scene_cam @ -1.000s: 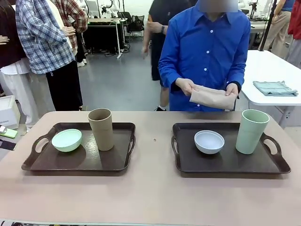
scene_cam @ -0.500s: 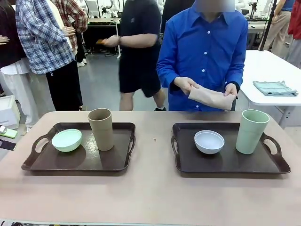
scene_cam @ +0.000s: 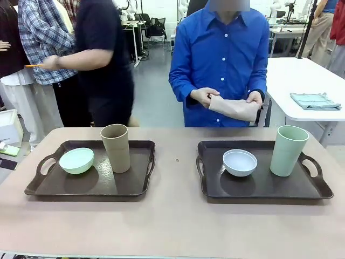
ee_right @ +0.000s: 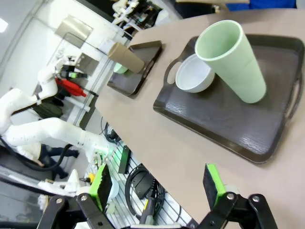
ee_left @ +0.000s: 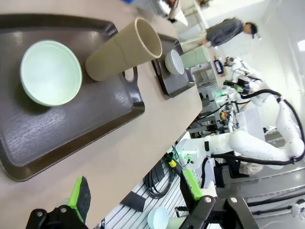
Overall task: Set up a tray with a mat and arrange the tableware.
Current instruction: Pick up the Picnic Bowl and Reusable plastic cup from the Handle tray in front of the human's position and hold them in the air.
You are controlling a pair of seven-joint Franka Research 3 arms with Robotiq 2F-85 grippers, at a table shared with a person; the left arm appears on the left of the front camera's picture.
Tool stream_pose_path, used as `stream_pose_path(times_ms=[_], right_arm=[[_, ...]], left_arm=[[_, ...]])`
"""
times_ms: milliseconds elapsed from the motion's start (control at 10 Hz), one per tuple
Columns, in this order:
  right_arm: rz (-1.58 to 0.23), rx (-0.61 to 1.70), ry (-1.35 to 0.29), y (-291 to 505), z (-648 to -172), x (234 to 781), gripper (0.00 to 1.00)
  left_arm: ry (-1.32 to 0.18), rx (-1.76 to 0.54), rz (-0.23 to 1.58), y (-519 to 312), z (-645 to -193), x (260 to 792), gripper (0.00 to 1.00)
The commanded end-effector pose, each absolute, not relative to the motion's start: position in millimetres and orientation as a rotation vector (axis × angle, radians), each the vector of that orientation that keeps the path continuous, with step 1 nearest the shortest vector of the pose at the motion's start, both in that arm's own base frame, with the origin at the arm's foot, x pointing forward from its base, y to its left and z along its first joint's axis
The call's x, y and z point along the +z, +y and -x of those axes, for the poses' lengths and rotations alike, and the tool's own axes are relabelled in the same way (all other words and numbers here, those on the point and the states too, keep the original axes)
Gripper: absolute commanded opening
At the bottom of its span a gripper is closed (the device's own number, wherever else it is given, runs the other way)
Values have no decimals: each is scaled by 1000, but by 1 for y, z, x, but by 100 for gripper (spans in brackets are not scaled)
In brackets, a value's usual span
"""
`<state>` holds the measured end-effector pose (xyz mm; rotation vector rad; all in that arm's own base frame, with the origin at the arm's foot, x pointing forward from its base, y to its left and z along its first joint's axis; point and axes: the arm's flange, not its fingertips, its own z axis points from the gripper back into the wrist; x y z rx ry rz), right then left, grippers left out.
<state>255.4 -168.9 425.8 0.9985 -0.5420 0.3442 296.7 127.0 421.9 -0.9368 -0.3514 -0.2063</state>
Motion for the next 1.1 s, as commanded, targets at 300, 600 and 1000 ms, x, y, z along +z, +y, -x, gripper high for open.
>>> stream_pose_path(times_ms=[300,600,1000], right_arm=[[-951,651,-575,-224,-290,431,100],[-946,921,-562,-239,-316,410,100],[-1068,1299,-568,-218,-344,424,100]], left_arm=[[-424,-190,611,12,-317,579,100],[-347,-269,435,-113,-343,634,100],[-228,-338,270,-254,-364,618,100]])
